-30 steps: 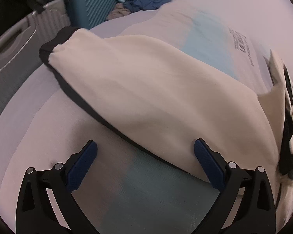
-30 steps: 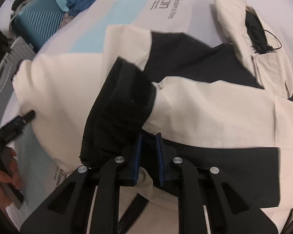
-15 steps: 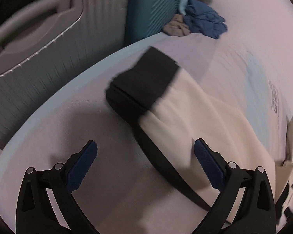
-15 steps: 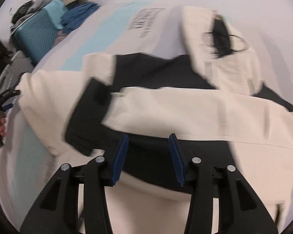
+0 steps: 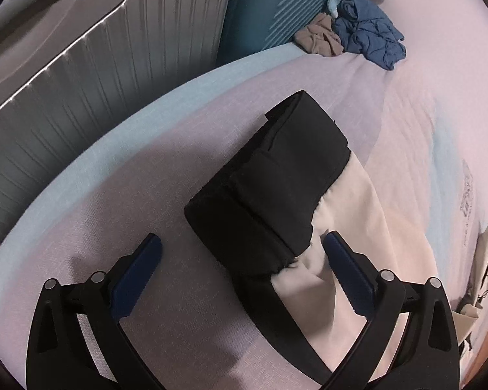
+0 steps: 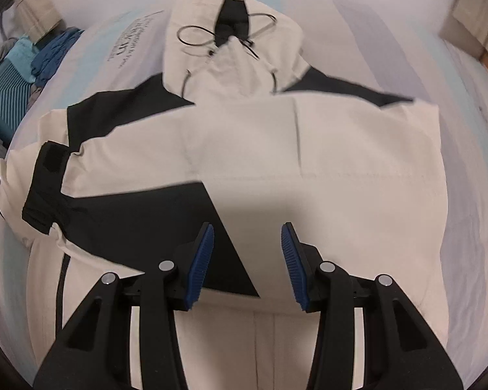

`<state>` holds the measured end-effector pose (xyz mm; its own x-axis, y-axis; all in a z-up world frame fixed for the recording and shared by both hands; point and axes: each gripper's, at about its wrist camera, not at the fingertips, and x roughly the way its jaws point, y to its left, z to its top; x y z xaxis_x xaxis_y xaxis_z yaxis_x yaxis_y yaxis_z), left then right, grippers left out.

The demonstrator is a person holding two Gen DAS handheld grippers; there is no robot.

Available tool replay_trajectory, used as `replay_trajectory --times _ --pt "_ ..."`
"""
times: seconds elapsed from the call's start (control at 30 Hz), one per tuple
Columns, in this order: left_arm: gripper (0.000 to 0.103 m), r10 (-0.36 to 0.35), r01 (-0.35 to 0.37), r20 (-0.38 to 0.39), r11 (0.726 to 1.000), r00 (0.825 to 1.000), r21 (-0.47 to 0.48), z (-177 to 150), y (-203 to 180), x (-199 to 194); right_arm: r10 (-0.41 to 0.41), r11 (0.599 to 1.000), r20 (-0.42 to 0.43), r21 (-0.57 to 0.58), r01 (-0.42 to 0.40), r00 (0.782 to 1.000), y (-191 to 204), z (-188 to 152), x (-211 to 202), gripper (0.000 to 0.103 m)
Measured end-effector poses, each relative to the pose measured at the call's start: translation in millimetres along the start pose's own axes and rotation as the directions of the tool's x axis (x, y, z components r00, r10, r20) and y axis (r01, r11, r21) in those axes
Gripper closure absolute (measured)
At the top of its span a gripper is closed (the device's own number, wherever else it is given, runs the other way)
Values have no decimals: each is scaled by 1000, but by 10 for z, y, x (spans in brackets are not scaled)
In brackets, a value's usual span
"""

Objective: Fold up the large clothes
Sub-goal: 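Grasp the other black sleeve cuff with the left tool and lift it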

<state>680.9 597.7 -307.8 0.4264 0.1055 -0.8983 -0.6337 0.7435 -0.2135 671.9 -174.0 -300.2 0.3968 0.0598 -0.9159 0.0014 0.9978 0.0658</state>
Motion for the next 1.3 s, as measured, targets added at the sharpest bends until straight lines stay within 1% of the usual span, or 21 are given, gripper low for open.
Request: replay_trajectory --times 0.03,0.07,0.1,0.17,0.27,0.3,0.37,0.4,0.43,0.5,0.63,0.7,0.77,0.83,0.93,1.0,1.03,1.07,1.13,1.2,1.3 --pt "15 -2 2 -3 1000 1000 -3 6 -7 -2 5 1000 -2 3 -5 1000 -16 -21 -3 61" --pt "24 -6 6 -3 1000 1000 -6 9 6 -16 11 1000 -2 2 -11 1000 -24 -36 -11 61" --pt "37 -15 15 -9 1000 1000 -10 16 7 -20 16 1000 -3 -1 -16 1000 -26 -37 -8 61" --pt "52 -43 43 -16 999 999 -8 0 6 -63 22 1000 2 -12 -22 1000 -22 -54 -31 61" --pt "66 -31 30 3 999 1000 12 -40 -46 -137 35 999 5 -25 -35 999 -21 -75 -81 61" --pt "69 -22 21 19 999 1000 29 -60 -79 -179 35 999 6 -28 -34 999 -19 -70 -90 61" --pt "81 -7 4 46 998 999 64 -93 -163 -269 32 999 9 -33 -32 999 -28 -61 -121 61" --pt "84 -1 -5 63 996 998 87 -113 -221 -324 34 999 11 -30 -34 999 -50 -51 -152 61" --pt "85 13 -22 81 994 997 110 -125 -284 -379 32 999 14 -30 -32 999 -64 -34 -167 61" --pt "87 8 -25 115 988 993 153 -172 -409 -551 16 999 20 -30 -15 1000 -124 -4 -202 61" --pt "89 -27 -3 164 984 986 178 -329 -651 -890 -12 998 -4 66 12 1000 -417 84 -236 61" --pt "90 -52 -2 213 970 976 243 -522 -882 -1122 -10 993 1 114 10 1000 -560 135 -334 61" --pt "90 -78 0 249 953 965 302 -747 -1128 -1302 -32 991 26 128 28 999 -698 158 -461 61" --pt "90 -112 13 261 935 959 353 -992 -1379 -1443 -44 988 26 146 40 999 -840 146 -492 61" --pt "91 -187 61 254 899 949 434 -1453 -1885 -1633 -51 983 4 178 50 999 -1090 105 -466 61" --pt "91 -240 102 223 862 945 496 -1786 -2317 -1696 -47 982 -5 181 47 999 -1194 79 -475 61" --pt "92 -258 107 223 844 940 526 -1941 -2509 -1728 -38 982 2 185 37 999 -1246 58 -509 61" --pt "92 -291 135 205 822 935 554 -2141 -2746 -1775 -35 982 5 185 33 999 -1279 37 -535 61" --pt "92 -338 180 173 791 925 584 -2471 -3103 -1860 -21 984 13 178 19 1000 -1359 -35 -602 61" --pt "92 -393 248 119 759 912 602 -2874 -3532 -1936 -11 987 9 163 10 1000 -1423 -101 -628 61" --pt "92 -430 302 62 723 901 622 -3394 -4058 -1968 8 986 -7 164 -7 1000 -1577 -194 -629 61"
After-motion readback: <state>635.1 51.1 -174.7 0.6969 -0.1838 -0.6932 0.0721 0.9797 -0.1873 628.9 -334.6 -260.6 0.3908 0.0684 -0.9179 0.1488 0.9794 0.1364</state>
